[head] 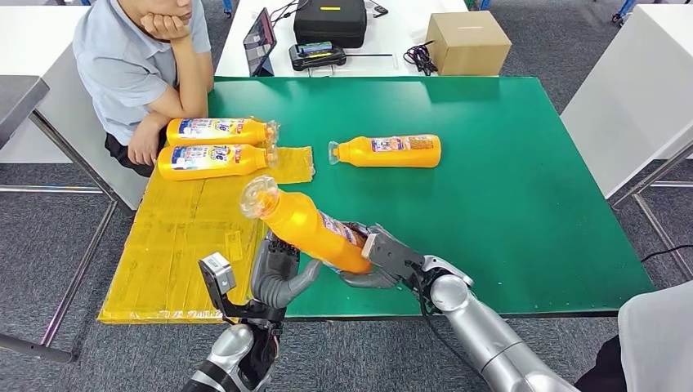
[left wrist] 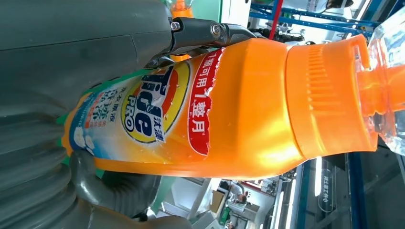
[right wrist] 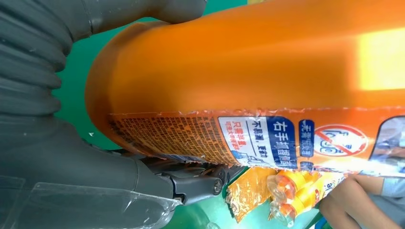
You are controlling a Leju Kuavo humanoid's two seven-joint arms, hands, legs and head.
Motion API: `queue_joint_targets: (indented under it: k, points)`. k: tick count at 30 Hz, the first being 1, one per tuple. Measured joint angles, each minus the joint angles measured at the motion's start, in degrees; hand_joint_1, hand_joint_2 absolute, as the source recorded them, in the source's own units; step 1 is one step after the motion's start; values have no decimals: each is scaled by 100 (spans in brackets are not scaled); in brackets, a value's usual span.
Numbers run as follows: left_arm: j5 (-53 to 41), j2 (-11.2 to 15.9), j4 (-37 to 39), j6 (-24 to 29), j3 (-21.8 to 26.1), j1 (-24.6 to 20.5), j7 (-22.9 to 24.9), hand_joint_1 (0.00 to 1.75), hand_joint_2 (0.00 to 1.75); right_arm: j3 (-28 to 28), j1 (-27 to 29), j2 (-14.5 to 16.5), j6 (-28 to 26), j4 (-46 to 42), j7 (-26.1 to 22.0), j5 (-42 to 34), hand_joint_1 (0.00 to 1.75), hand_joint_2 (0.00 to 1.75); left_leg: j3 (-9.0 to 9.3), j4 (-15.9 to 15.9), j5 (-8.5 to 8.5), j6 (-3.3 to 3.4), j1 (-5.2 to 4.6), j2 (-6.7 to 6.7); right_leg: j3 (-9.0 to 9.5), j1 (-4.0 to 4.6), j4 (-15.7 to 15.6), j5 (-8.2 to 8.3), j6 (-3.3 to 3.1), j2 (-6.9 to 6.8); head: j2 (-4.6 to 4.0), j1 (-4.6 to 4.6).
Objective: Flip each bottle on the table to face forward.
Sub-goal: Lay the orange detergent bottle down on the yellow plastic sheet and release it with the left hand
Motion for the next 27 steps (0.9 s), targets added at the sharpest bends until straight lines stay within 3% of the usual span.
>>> queue_joint_targets:
  k: [21, 23, 25, 27]
  points:
    - [421, -78, 289, 138, 145, -108, 275, 0, 175, 300, -34, 87, -114, 99, -1, -61, 175, 175, 0, 0, 0, 0, 0, 0, 0, 0, 0, 0, 0, 0, 0, 0]
    - [449, -78, 308, 114, 148, -112, 278, 32, 175, 314, -34, 91, -103, 100, 5, -85, 175, 175, 0, 0, 0, 0, 0, 0, 0, 0, 0, 0, 0, 0, 0, 0]
    - [477, -78, 315, 84, 151, -112, 278, 120, 175, 318, -34, 93, -87, 102, 13, -111, 175, 175, 0, 0, 0, 0, 0, 0, 0, 0, 0, 0, 0, 0, 0, 0]
    - [492, -78, 316, 55, 154, -113, 268, 175, 175, 321, -35, 95, -67, 111, 15, -140, 173, 175, 0, 0, 0, 0, 0, 0, 0, 0, 0, 0, 0, 0, 0, 0]
